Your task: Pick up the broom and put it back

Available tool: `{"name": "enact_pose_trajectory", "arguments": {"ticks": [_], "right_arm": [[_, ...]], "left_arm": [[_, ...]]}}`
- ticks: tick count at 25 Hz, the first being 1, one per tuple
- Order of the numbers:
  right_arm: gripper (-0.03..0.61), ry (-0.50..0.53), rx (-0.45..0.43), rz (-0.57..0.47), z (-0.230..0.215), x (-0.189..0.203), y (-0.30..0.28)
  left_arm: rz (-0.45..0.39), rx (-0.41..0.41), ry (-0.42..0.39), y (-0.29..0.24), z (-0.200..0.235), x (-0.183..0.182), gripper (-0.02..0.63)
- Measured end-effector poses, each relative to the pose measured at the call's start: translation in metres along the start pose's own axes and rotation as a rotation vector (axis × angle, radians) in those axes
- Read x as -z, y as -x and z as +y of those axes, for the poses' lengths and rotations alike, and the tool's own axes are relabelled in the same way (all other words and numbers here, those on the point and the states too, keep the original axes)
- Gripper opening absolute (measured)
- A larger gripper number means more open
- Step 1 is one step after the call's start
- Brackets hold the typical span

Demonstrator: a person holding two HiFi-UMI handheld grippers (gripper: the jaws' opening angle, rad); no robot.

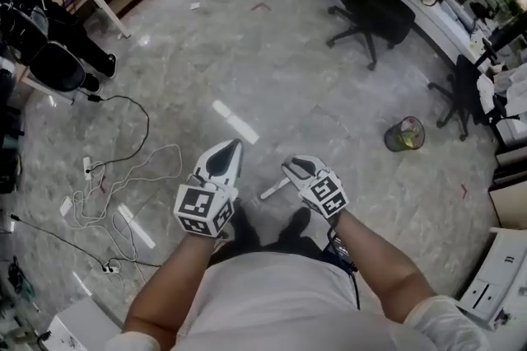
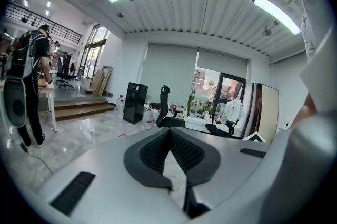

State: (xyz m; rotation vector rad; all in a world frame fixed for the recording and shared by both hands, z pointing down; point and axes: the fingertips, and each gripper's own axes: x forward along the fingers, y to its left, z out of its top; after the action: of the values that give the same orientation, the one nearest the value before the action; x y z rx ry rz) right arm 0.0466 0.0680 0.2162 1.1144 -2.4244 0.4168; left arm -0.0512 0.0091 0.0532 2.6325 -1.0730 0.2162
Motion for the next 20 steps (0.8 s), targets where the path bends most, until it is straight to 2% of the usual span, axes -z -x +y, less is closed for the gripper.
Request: {"name": "enact_pose_trajectory", "arguments": {"ticks": [2, 7, 12, 16, 20], "right_arm": [[0.087, -0.006, -0.017, -0.011, -0.003, -0.001, -0.036], [0.087, -0.022, -0.054, -0.025, -0.018, -0.037, -0.143], [0.087, -0.036, -0.069, -0.018, -0.022, -0.061, -0.245], [0.089, -0.046, -0.073, 0.052, -0.021, -0.040, -0.311], [0.089, -0.056, -0.055, 0.124, -0.022, -0.014, -0.347]], "left_arm": [[0.010, -0.038, 0.018, 0.004, 0.028, 0.018, 0.005], [0.038, -0.149, 0.075, 0.022, 0.098, 0.056, 0.005], [0.058, -0.203, 0.122, 0.043, 0.156, 0.093, 0.005], [0.080, -0.238, 0.168, 0.051, 0.191, 0.125, 0.005], [0.100, -0.258, 0.192, 0.061, 0.213, 0.148, 0.005]]}}
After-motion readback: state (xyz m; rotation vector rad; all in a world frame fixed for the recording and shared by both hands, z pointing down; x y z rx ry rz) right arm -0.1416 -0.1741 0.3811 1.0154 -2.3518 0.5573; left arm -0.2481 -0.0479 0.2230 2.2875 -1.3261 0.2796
